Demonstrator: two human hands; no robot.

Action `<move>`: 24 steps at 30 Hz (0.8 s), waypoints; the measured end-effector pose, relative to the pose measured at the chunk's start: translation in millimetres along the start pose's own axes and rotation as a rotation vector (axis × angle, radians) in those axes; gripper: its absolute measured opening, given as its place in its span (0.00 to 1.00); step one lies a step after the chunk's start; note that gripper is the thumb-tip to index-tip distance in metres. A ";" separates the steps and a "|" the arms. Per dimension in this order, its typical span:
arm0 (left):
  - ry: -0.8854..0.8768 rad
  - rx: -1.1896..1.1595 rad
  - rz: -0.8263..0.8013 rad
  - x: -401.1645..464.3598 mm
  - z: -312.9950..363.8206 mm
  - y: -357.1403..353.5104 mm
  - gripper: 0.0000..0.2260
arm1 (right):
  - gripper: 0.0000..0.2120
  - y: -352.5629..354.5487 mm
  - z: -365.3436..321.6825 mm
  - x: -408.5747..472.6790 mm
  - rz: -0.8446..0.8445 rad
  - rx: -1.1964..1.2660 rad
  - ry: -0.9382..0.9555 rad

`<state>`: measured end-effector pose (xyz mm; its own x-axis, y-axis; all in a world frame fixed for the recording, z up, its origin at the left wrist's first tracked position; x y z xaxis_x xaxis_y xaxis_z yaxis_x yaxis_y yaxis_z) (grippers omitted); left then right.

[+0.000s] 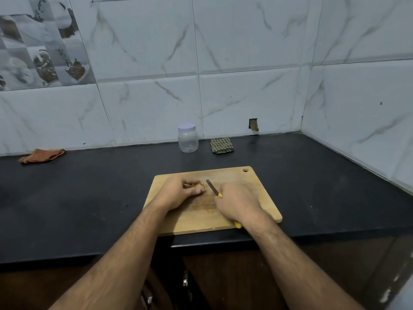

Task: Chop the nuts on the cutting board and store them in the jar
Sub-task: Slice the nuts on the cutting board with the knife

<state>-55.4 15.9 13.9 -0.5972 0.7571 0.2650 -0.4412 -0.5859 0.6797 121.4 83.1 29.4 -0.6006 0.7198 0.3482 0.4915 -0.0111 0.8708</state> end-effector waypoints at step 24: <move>-0.269 0.080 0.221 -8.3 -13.3 -17.0 0.04 | 0.10 6.8 -31.9 -18.8 -0.006 -0.082 -0.003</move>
<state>-51.9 15.7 -8.9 -0.4698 0.6697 0.5752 -0.2605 -0.7277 0.6345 115.8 47.4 39.8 -0.6013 0.7219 0.3424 0.4345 -0.0641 0.8984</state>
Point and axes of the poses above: each hand's wrist, its own x-axis towards the middle knuckle, its own y-axis out of the back of the hand, z = x × y, the point moved 1 cm from there along x, towards the middle knuckle, and after that the axes turned 12 degrees about z, right-handed, at the moved point
